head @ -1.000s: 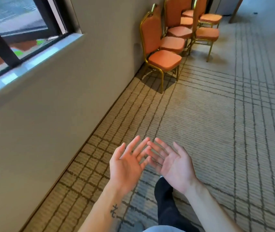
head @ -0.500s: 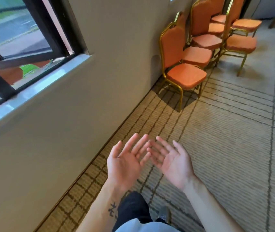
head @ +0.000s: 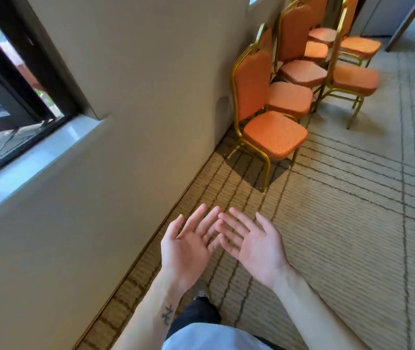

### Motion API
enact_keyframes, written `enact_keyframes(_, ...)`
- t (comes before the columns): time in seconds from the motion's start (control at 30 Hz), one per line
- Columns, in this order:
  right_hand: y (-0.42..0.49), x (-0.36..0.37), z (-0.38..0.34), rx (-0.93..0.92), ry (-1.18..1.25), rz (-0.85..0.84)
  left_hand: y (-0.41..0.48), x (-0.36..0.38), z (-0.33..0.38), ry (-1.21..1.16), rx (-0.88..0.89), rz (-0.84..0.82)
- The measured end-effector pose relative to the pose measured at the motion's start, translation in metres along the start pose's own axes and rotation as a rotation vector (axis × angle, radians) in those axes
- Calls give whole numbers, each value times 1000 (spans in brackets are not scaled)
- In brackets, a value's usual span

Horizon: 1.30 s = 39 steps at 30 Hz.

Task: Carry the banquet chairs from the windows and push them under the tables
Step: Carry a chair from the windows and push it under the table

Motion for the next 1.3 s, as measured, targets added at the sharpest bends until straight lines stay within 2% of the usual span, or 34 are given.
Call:
enact_keyframes(0.17,53,47,-64,-68,12,47,76,50,66,25,-50,-79)
enact_keyframes(0.33,103,57,-118,-114,26,73,139,84,101,30,-65,-135)
enact_keyframes(0.53,196,51,-182,-101,31,76,241,112,113,30,-81,-59)
enact_keyframes(0.77,316,39,-276,-35,157,71,369,167,143,37,-42,-14)
enact_keyframes(0.97,379,52,-348,-25,155,38,447,201,165,11,-36,22)
enact_keyframes(1.3,501,66,-439,-38,201,94,608,262,215,100,-74,35)
Point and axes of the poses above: each hand's wrist, its own y-axis towards the middle knuckle, its own x-axis out of the palm, z = x × y, the point moved 5 cm from there along y, towards the middle knuckle, and after that the axes turned 4 degrees about -y, right-handed, at the moved point
